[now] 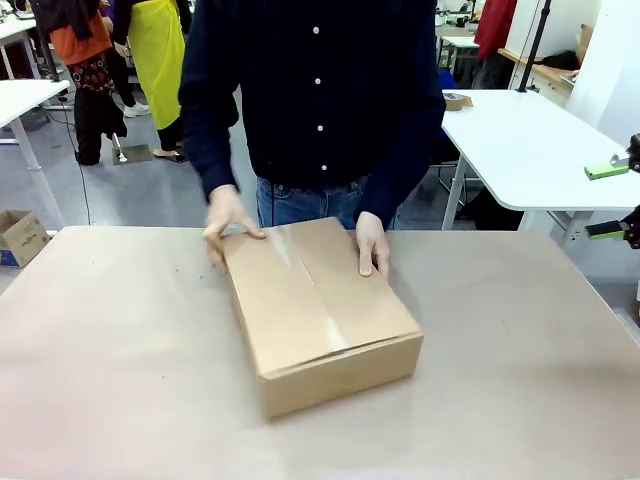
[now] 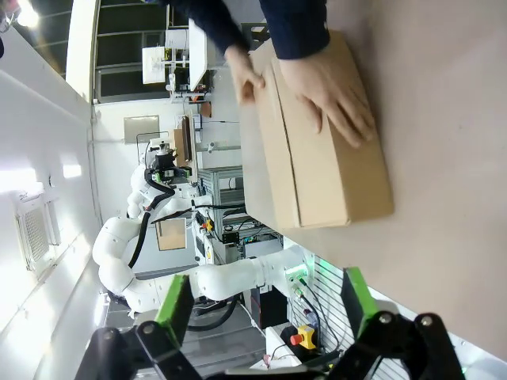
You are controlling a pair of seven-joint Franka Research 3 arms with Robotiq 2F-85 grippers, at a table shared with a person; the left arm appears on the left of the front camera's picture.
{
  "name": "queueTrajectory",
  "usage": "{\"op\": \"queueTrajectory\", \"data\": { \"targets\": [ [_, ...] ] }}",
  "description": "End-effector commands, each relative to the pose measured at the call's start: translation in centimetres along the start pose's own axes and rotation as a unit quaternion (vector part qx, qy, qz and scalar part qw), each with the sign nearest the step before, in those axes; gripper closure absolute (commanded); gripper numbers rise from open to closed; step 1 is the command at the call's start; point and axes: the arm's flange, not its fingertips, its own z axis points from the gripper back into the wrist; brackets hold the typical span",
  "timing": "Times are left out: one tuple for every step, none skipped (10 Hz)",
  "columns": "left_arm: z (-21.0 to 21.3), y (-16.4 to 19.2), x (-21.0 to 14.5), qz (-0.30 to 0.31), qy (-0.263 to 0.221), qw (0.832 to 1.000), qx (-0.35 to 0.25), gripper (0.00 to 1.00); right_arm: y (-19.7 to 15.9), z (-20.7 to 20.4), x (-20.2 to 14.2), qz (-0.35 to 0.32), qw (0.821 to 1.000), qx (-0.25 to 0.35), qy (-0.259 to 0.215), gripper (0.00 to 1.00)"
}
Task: Pack the gift set into the box.
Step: Press and hold the closed box until the human finishes sealing it.
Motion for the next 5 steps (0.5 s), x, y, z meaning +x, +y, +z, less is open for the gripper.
{"op": "queueTrajectory", "data": {
  "targets": [
    [-0.13, -0.12, -0.29, 0.004, -0.002, 1.0, 0.002, 0.0, -0.07, -0.21, 0.01, 0.008, 1.0, 0.009, -0.003, 0.0],
    [-0.13, -0.12, -0.29, 0.004, -0.002, 1.0, 0.002, 0.0, -0.07, -0.21, 0.01, 0.008, 1.0, 0.009, -0.003, 0.0],
    [-0.13, -0.12, -0.29, 0.004, -0.002, 1.0, 0.002, 0.0, -0.07, -0.21, 0.01, 0.008, 1.0, 0.009, -0.003, 0.0],
    [-0.13, -0.12, -0.29, 0.004, -0.002, 1.0, 0.002, 0.0, -0.07, -0.21, 0.01, 0.008, 1.0, 0.009, -0.003, 0.0],
    [-0.13, -0.12, -0.29, 0.004, -0.002, 1.0, 0.002, 0.0, -0.07, -0.21, 0.01, 0.008, 1.0, 0.009, -0.003, 0.0]
  ]
}}
